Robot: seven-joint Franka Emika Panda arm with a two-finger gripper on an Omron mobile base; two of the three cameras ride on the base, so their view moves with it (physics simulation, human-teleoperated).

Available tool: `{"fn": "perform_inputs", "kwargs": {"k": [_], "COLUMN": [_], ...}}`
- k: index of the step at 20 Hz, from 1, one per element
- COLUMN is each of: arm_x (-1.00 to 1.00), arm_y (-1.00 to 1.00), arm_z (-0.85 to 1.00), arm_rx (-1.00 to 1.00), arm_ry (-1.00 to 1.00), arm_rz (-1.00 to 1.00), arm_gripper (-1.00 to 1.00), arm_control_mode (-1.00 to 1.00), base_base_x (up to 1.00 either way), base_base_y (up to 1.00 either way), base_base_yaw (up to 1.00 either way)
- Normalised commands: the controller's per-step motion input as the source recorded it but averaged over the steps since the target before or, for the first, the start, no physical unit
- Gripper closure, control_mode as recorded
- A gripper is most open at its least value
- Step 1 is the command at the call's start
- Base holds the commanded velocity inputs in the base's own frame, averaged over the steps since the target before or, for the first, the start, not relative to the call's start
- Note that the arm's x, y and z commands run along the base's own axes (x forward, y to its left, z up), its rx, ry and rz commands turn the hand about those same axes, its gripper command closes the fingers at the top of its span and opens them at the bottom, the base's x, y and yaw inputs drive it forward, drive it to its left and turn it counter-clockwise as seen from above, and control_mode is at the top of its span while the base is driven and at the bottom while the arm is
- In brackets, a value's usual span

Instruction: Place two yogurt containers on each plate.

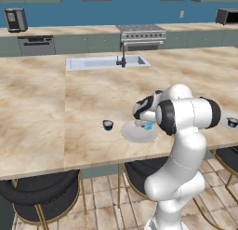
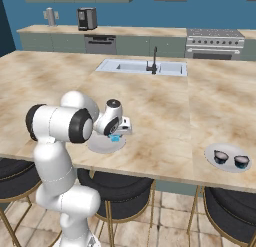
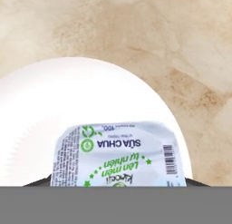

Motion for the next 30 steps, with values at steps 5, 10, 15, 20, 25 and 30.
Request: {"fn": "perform_inputs", "kwargs": {"k": [5, 10, 15, 20, 25, 30], "arm_x": [0.00, 0.00, 0.00, 0.00, -0.10, -0.04], "arm_y": [0.00, 0.00, 0.00, 0.00, 0.01, 0.17], "arm_z": [0.00, 0.00, 0.00, 0.38, 0.68, 0.59], "arm_rx": [0.00, 0.00, 0.00, 0.00, 0.00, 0.00], "arm_ry": [0.00, 0.00, 0.00, 0.00, 0.00, 0.00], "arm_rz": [0.00, 0.00, 0.00, 0.00, 0.00, -0.01], "arm_gripper": [-1.00, -1.00, -1.00, -1.00, -1.00, -1.00], "arm_control_mode": [-1.00, -1.00, -1.00, -1.00, -1.00, -1.00], "base_base_x": [0.00, 0.00, 0.00, 0.00, 0.00, 0.00], "base_base_y": [0.00, 0.00, 0.00, 0.00, 0.00, 0.00], "base_base_yaw": [0.00, 0.00, 0.00, 0.00, 0.00, 0.00]}}
